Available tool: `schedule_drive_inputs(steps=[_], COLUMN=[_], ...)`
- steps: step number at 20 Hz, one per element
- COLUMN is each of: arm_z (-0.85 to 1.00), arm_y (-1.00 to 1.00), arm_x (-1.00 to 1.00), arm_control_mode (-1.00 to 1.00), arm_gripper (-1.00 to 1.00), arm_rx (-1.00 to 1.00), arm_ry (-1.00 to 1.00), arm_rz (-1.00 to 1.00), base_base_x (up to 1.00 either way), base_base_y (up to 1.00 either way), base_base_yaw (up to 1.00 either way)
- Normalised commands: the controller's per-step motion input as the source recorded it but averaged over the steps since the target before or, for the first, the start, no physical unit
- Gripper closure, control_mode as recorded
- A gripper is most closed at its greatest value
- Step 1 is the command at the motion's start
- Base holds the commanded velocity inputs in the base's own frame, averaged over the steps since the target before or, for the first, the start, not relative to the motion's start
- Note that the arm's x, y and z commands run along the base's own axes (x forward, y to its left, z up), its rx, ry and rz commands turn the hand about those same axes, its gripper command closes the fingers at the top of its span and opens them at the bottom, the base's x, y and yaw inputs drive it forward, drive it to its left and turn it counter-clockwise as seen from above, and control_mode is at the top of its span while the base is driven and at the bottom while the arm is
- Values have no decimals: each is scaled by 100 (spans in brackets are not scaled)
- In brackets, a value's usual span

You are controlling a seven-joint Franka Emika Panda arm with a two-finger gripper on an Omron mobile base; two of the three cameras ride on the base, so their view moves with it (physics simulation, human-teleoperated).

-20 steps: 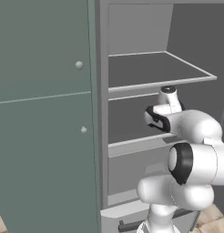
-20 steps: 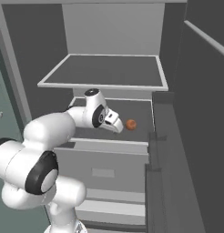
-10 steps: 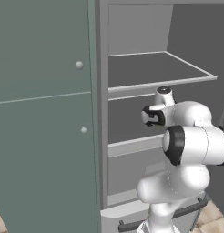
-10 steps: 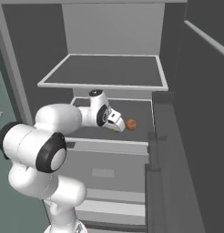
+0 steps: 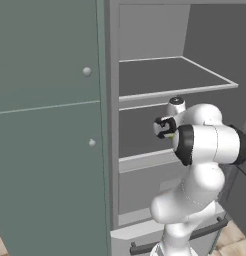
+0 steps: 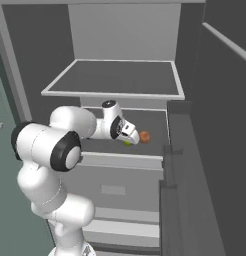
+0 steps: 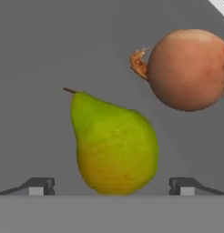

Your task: Open the fridge, remove the pear, onion, and shrimp, and place them on any counter.

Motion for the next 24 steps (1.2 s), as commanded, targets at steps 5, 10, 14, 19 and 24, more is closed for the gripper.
schedule_drive_inputs(steps=[5,10,14,19,24], arm_z=[-25,-26,-20,-27,-29], arm_y=[-13,-10,0,0,0], arm_x=[42,33,3,0,-4], arm_control_mode=[-100,-100,-100,-100,-100], arm_gripper=[-100,-100,100,100,100], arm_rx=[0,0,0,0,0], arm_ry=[0,0,2,9,13], arm_rz=[0,0,0,0,0], base_base_x=[0,0,0,0,0], base_base_y=[0,0,0,0,0], base_base_yaw=[0,0,0,0,0])
